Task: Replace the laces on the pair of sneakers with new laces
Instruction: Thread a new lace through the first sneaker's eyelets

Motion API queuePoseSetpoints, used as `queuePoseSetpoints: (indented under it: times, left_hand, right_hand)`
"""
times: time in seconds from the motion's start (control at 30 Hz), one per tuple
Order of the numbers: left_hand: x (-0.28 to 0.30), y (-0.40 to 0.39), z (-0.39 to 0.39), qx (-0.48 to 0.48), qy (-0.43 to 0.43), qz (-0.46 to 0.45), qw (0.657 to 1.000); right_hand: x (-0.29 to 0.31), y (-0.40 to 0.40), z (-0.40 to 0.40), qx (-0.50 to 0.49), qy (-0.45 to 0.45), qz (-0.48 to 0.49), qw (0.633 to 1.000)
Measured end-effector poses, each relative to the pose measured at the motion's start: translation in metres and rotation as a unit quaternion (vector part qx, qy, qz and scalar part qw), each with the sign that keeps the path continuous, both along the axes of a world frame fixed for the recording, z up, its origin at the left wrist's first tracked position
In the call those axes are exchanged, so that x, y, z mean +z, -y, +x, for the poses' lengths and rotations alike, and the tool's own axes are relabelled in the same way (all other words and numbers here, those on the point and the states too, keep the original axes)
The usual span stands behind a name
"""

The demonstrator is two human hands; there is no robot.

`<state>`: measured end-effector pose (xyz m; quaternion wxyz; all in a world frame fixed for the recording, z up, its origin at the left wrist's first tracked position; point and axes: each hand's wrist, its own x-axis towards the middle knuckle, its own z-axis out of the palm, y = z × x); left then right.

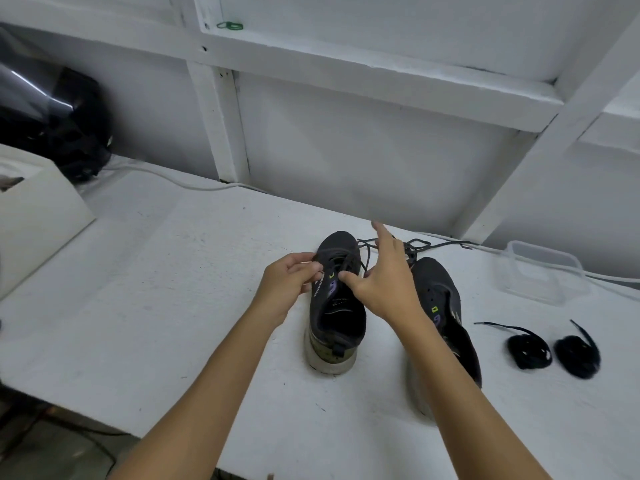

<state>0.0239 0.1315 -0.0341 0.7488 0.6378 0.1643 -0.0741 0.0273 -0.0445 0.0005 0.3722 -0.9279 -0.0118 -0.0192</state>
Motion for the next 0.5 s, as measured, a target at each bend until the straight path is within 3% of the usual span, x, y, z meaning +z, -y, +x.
queuePoseSetpoints:
  times: [0.13,0.3,0.5]
  left_hand:
    - [-0.005,0.003,-0.005,-0.009,-0.007,-0.003,1.000]
    - [-0.004,0.006,-0.009,-0.034,0.022,0.060,0.997]
    - [-0.006,0.005,-0.010,-0.043,0.035,0.136,0.989]
  right_hand:
    - [-0.005,-0.003,-0.008,0.019,0.081,-0.070,0.994]
    - [-0.003,-0.003,0.000,0.100,-0.010,-0.140,0.985]
    - [0.000,-0.002,0.011,0.132,-0.065,-0.150,0.978]
